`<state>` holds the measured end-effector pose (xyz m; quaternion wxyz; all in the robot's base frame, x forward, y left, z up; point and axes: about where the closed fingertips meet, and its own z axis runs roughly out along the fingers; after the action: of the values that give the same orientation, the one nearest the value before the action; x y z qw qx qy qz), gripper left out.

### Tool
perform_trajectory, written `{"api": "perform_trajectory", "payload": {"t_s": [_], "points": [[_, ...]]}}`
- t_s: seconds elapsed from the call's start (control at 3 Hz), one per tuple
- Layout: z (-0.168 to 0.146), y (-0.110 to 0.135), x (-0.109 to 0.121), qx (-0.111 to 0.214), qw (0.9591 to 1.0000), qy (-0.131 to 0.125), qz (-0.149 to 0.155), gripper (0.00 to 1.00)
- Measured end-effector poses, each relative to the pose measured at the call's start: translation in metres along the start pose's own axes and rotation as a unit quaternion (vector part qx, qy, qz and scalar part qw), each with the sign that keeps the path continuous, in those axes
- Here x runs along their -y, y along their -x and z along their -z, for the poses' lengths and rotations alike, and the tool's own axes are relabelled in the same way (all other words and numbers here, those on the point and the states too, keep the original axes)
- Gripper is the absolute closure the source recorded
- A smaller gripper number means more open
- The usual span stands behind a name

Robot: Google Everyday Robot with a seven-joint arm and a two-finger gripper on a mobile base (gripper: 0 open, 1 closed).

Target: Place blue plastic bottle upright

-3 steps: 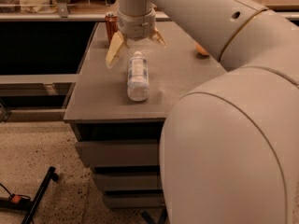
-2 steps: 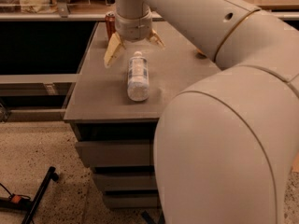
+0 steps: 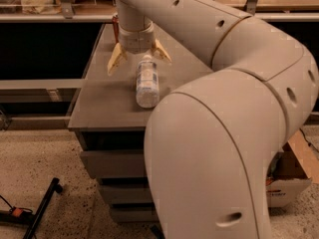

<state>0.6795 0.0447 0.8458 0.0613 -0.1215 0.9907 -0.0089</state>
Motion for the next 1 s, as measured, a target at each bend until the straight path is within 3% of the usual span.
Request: {"api": "perform_trajectory", "payload": {"t_s": [0.33,0.67,1.0], "points": [[-0.0139,0.0010,0.0003,-0.017,0.9991,-0.005,-0.039,0.16],[-0.0207,0.0014,0.0019,-0.025,0.9977,-0.011,-0.063,0.40],[-0.0228,0.0028,0.0041,-0.033,0.9978,-0.007,-0.056,0.63]]}}
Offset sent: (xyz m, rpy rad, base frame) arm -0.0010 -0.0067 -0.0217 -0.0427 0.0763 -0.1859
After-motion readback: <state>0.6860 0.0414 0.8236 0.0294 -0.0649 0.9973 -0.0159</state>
